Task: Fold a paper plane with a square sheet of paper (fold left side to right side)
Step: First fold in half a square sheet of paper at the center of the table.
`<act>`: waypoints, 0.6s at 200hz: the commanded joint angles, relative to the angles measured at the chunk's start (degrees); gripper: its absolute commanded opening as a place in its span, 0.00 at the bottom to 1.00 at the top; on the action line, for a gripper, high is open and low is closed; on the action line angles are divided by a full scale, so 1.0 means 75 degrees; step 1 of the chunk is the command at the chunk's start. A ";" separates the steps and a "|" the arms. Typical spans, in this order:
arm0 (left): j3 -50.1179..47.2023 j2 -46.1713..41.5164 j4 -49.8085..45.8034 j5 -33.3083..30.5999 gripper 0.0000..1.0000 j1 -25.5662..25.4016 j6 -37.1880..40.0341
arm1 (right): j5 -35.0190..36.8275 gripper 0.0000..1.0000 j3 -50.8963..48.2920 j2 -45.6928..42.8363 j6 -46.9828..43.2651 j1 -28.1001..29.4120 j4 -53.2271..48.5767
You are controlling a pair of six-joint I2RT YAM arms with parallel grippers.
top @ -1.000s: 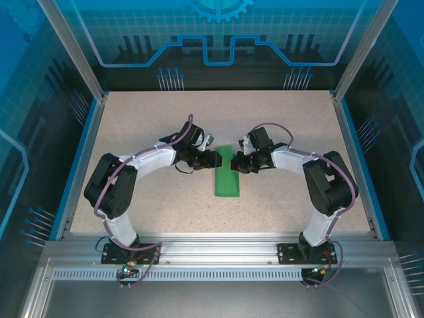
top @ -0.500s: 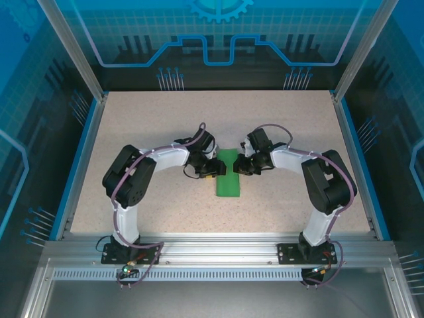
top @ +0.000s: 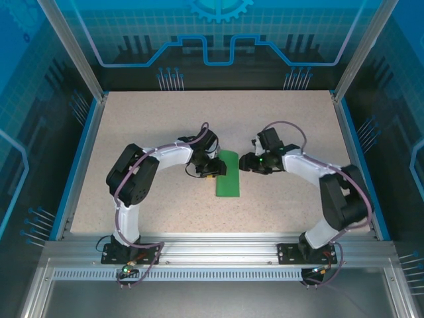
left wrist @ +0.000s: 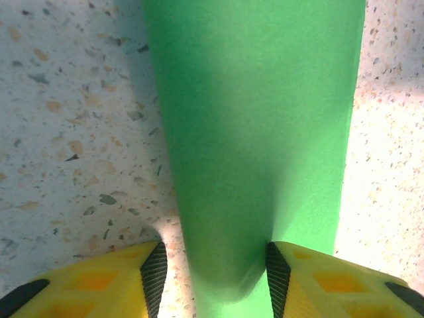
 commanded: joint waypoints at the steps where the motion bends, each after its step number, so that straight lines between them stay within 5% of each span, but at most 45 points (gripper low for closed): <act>1: 0.0149 0.0430 -0.0218 -0.0103 0.48 -0.0183 -0.0042 | 0.0400 0.65 -0.0577 -0.0689 0.0168 -0.0350 -0.0007; 120: 0.0670 0.0922 -0.0826 -0.0249 0.49 -0.0335 0.0049 | 0.0436 0.72 -0.1125 -0.1819 0.0292 -0.0814 -0.0149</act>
